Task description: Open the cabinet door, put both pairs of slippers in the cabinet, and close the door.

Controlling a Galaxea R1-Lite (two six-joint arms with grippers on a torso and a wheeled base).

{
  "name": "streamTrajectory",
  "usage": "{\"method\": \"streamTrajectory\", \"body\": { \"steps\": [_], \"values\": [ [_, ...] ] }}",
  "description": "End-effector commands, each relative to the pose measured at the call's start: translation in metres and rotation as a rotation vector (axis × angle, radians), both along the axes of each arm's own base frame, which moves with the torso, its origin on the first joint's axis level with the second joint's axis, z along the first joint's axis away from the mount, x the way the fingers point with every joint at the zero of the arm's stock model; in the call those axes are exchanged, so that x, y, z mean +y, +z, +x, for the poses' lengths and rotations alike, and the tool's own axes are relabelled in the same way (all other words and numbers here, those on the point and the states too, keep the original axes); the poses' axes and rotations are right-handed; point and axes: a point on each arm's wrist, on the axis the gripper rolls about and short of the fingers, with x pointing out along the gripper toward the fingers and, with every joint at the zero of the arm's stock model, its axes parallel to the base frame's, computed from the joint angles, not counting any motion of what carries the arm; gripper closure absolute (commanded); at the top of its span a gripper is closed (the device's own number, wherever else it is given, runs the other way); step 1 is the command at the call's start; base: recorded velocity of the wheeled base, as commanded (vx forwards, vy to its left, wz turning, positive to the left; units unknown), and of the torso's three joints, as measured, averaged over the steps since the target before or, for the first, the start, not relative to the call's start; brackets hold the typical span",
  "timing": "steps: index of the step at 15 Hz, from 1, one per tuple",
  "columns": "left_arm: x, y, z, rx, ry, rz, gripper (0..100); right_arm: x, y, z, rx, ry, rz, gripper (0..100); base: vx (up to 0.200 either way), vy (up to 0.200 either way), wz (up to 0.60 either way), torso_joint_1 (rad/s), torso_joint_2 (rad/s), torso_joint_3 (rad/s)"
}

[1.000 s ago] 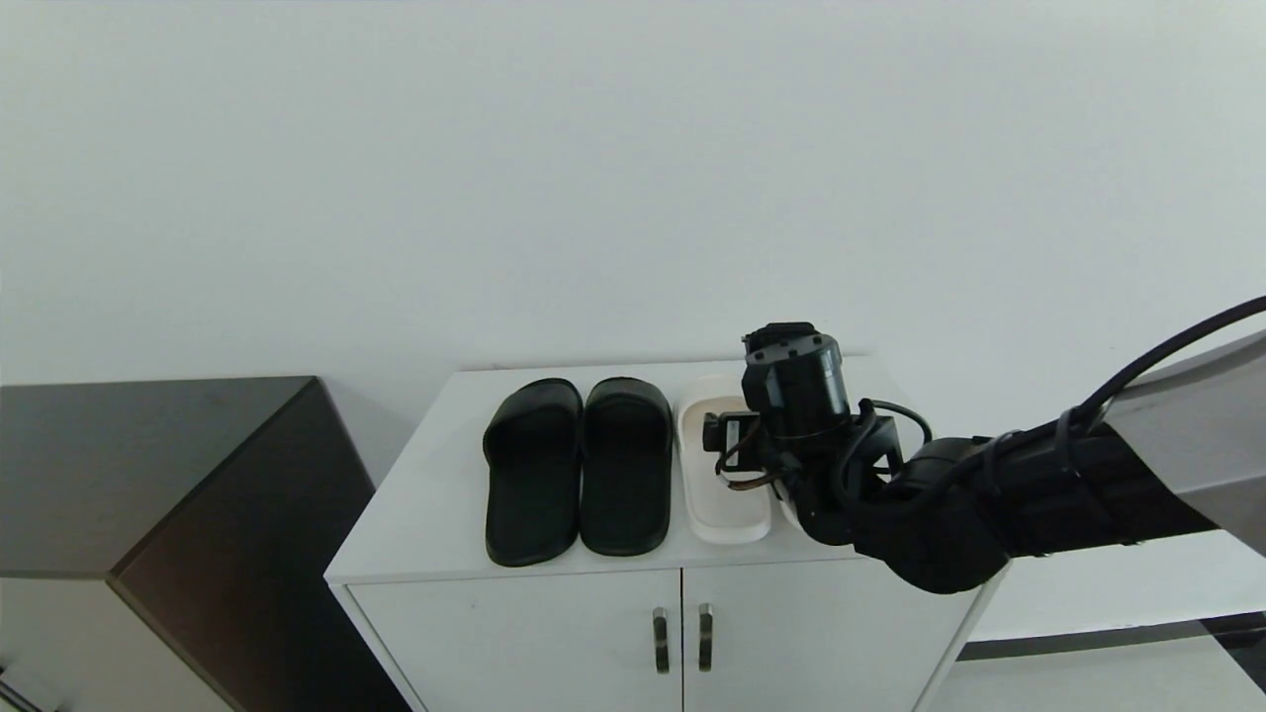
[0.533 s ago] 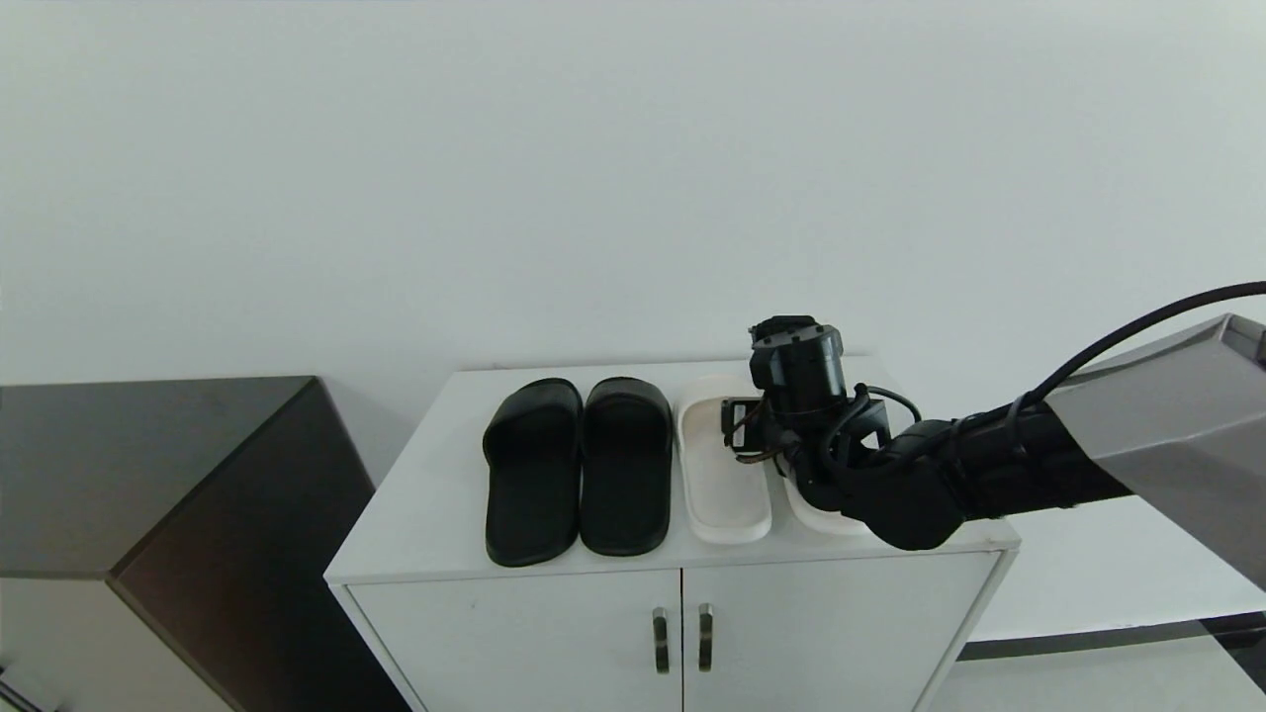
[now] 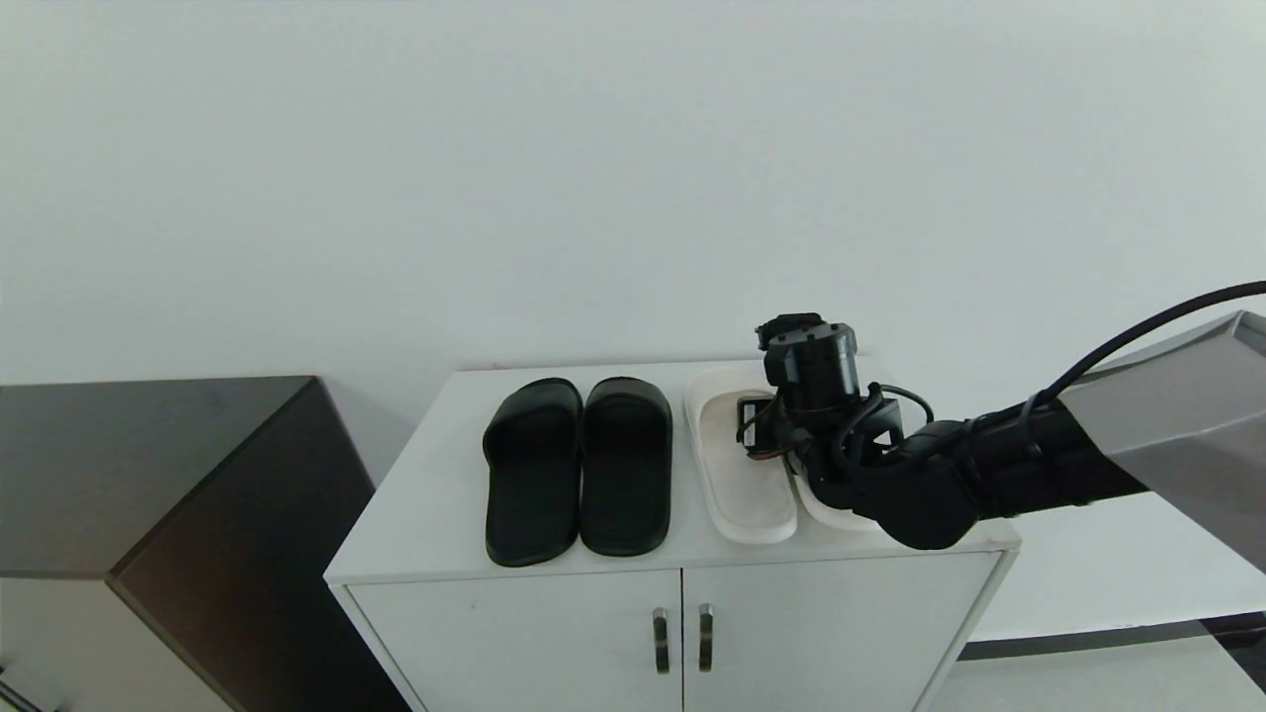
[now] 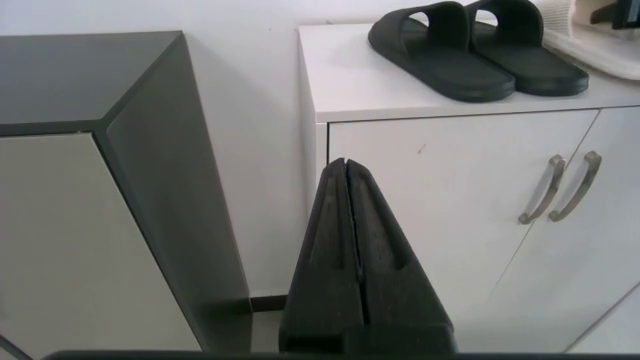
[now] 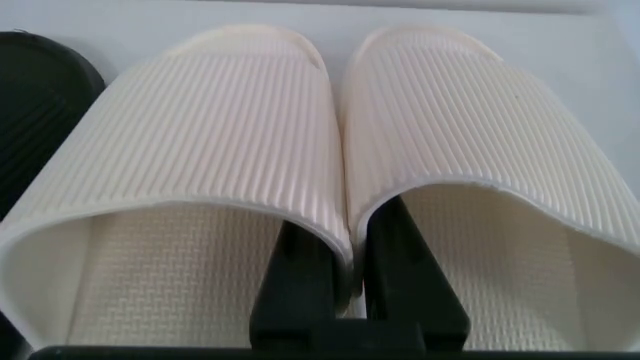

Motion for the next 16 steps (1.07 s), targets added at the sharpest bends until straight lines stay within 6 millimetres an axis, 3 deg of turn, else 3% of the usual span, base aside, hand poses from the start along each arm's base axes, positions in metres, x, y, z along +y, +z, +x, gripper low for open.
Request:
{"method": "streamTrajectory", "body": {
  "steps": [1, 4, 5, 6, 9, 12, 16],
  "values": [
    [0.0, 0.0, 0.0, 0.0, 0.0, -0.001, 100, -0.013, 0.034, -0.032, -0.046, 0.038, 0.001, 100, 0.0, 0.0, 0.0, 0.0, 0.0, 0.0],
    [0.0, 0.0, 0.0, 0.0, 0.0, -0.001, 100, -0.026, 0.058, -0.096, -0.058, 0.162, 0.019, 100, 0.0, 0.0, 0.0, 0.0, 0.0, 0.0],
    [0.0, 0.0, 0.0, 0.0, 0.0, -0.001, 100, -0.029, 0.06, -0.106, -0.055, 0.194, 0.023, 100, 0.0, 0.0, 0.0, 0.0, 0.0, 0.0],
    [0.0, 0.0, 0.0, 0.001, -0.002, 0.0, 100, -0.04, 0.062, -0.145, -0.04, 0.316, 0.031, 100, 0.0, 0.0, 0.0, 0.0, 0.0, 0.0],
    [0.0, 0.0, 0.0, 0.0, -0.002, 0.0, 100, -0.068, 0.052, -0.192, 0.008, 0.503, 0.037, 100, 0.0, 0.0, 0.0, 0.0, 0.0, 0.0],
    [0.0, 0.0, 0.0, 0.0, -0.002, 0.0, 100, -0.09, 0.042, -0.213, 0.052, 0.703, 0.052, 100, 0.0, 0.0, 0.0, 0.0, 0.0, 0.0],
    [0.0, 0.0, 0.0, 0.0, -0.002, -0.001, 100, -0.077, 0.029, -0.205, 0.094, 0.72, 0.024, 100, 0.0, 0.0, 0.0, 0.0, 0.0, 0.0]
  ]
}}
